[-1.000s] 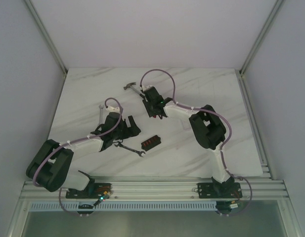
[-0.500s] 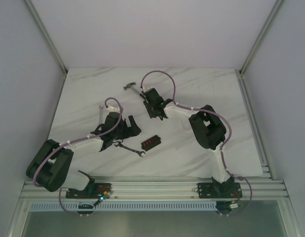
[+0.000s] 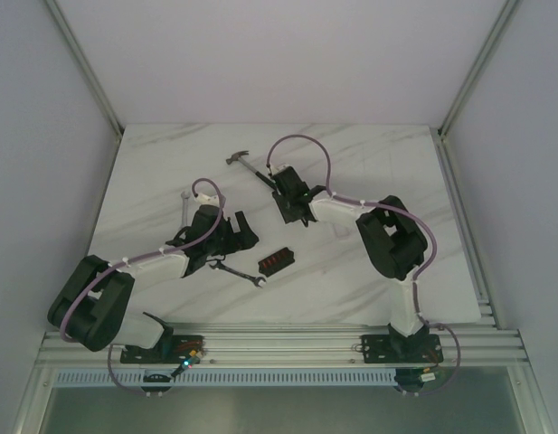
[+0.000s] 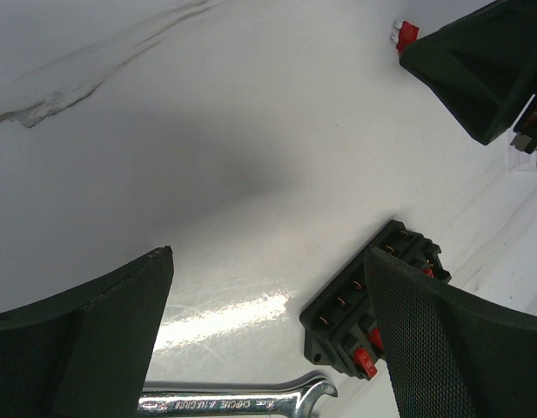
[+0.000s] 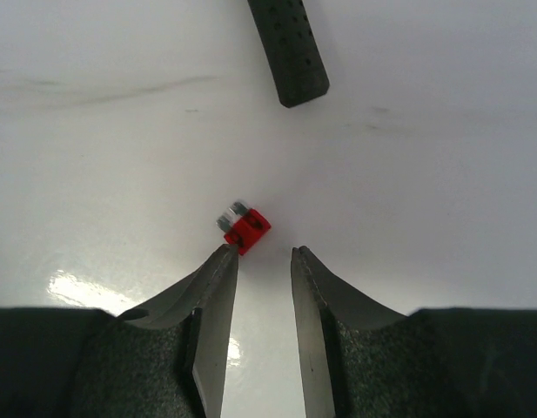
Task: Snap on the fuse box
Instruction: Pick up the fuse from the center of the board.
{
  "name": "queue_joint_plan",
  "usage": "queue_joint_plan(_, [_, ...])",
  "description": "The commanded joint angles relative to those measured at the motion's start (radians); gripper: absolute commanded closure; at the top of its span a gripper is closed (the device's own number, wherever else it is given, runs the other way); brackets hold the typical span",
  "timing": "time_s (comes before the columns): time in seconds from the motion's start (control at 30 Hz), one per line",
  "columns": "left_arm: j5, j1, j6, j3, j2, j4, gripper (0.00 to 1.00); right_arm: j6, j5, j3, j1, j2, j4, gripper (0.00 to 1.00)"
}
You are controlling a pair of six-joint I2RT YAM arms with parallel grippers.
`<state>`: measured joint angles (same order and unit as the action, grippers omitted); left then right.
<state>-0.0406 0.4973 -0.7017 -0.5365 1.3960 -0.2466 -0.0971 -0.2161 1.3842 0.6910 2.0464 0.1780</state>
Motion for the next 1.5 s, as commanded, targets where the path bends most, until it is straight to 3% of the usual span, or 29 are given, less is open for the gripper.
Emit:
queue_joint_plan(0.0, [-0.007,-0.005,0.008,-0.015,-0.018,-0.026,0.0,0.034,0.054,-0.041,-0.019,-0.041,0.015,0.62])
queue_joint_plan(0.17, [-0.008,-0.006,0.007,-0.014,-0.024,-0.025,0.0,0.156,0.222,-0.061,-0.053,-0.048,-0.05,0.59])
queue_joint_plan(0.3, [-0.007,-0.005,0.008,-0.008,-0.03,-0.026,0.0,0.237,0.333,-0.078,-0.093,-0.047,-0.103,0.49])
queue_joint_plan(0.6, [-0.007,-0.005,0.01,-0.011,-0.025,-0.026,0.0,0.407,0.435,-0.063,-0.103,0.003,-0.094,0.52])
queue_joint_plan(1.13, [-0.014,-0.005,0.008,-0.012,-0.027,-0.026,0.0,0.445,0.502,-0.048,-0.102,0.016,-0.018,0.65])
queue_joint_plan(1.47, [-0.02,-0.005,0.008,-0.017,-0.02,-0.026,0.0,0.448,0.464,-0.049,-0.094,0.014,-0.074,0.57])
